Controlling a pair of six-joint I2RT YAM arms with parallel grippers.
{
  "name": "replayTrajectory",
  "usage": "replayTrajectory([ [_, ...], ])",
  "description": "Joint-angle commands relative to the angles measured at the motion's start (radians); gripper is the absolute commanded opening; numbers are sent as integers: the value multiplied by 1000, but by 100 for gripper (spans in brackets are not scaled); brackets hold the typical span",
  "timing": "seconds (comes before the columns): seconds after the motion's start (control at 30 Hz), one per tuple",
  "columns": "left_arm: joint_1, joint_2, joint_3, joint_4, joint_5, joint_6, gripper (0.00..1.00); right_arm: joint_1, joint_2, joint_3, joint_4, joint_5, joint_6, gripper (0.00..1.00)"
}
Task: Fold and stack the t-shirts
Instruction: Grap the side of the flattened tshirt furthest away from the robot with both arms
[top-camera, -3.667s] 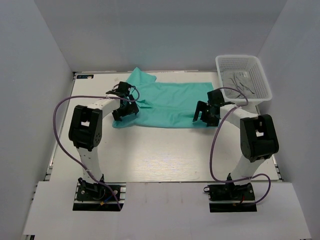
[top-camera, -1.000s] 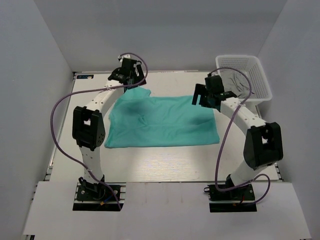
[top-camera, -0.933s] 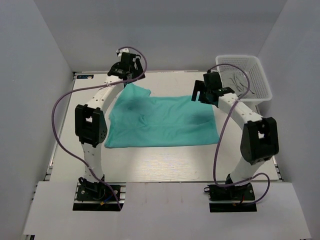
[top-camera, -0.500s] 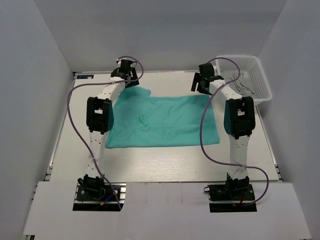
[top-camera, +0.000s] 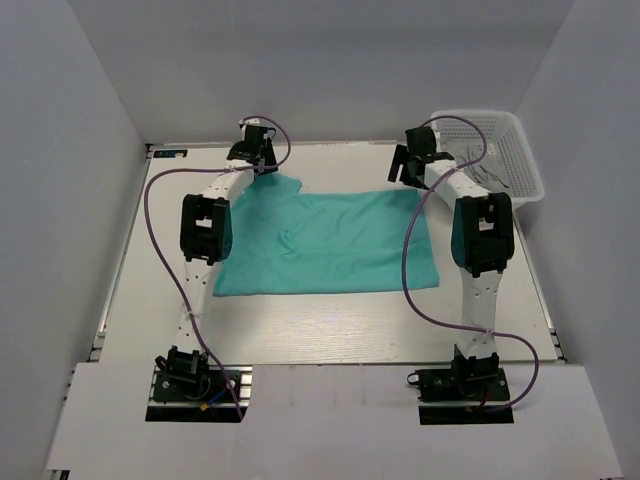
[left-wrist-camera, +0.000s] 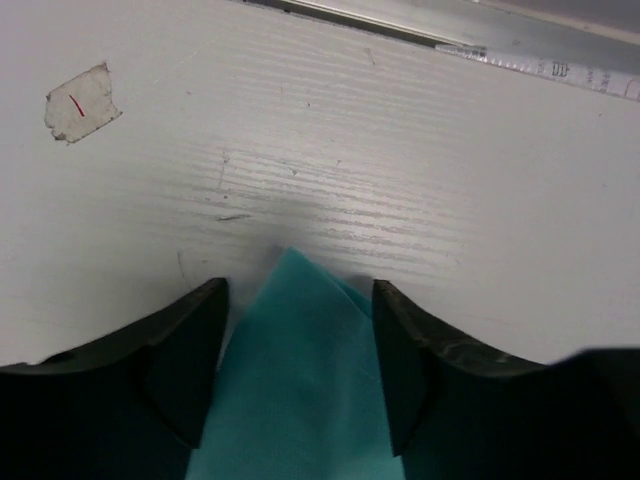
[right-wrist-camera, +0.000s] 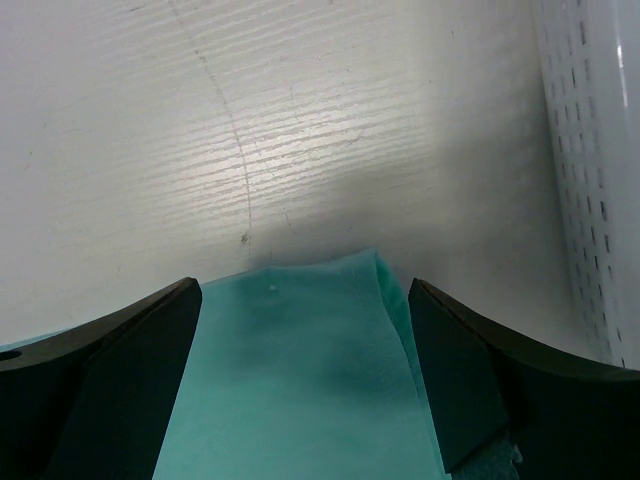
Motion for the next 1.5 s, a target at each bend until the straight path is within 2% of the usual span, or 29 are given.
replayTrajectory([
  [0.0,10,20,13,31,66,-16,67,-6,4,15,54,3,-21,90],
  [0.03,10,29,13,31,66,-16,63,-8,14,23,54,10,-19,90],
  [0.07,10,30,13,31,66,-16,54,-8,20,26,52,14,-2,90],
  [0.13,10,30,-12,31,66,-16,45,-11,34,34,52,43,10,90],
  [0.17,10,19,-36,31,66,-16,35,-11,40,38,63,50,28,90],
  [0.23,10,7,-56,53,66,-16,26,-11,67,66,60,72,41,90],
  [0.27,10,7,-65,53,66,-16,18,-11,74,74,63,72,42,90],
  [0.37,10,-3,-65,53,66,-7,10,-4,121,115,54,78,44,90],
  [0.4,10,-3,-65,53,66,-7,4,-3,132,118,52,77,53,90],
  [0.47,10,-3,-65,53,66,-7,0,-7,152,123,54,72,58,90],
  [0.53,10,-12,-65,53,66,-7,0,-9,167,133,45,63,65,85],
  [0.63,10,-23,-93,63,57,-7,0,-6,157,126,38,66,67,63],
  [0.7,10,-58,-125,77,48,-7,0,-4,143,101,54,69,65,23],
  [0.73,10,-73,-140,87,48,-7,0,-3,132,85,57,52,68,14],
  [0.8,10,-116,-227,146,57,-7,0,-3,109,62,63,69,68,8],
  [0.83,10,-166,-260,171,57,-7,0,-4,109,55,65,69,74,0],
  [1.13,10,-361,-469,269,57,13,0,0,0,-41,107,84,38,0],
  [1.17,10,-371,-478,269,57,13,0,5,-6,-46,109,86,33,9],
  [1.2,10,-371,-490,278,57,13,0,3,-18,-51,114,90,24,44],
  [1.23,10,-380,-490,278,57,13,0,-1,-24,-54,114,90,24,44],
  [1.27,10,-380,-490,278,57,13,0,-1,-26,-49,112,89,9,49],
  [1.33,10,-380,-490,278,57,13,0,-3,-22,-29,103,110,2,71],
  [1.47,10,-380,-500,288,57,13,0,-3,1,-6,74,107,-10,71],
])
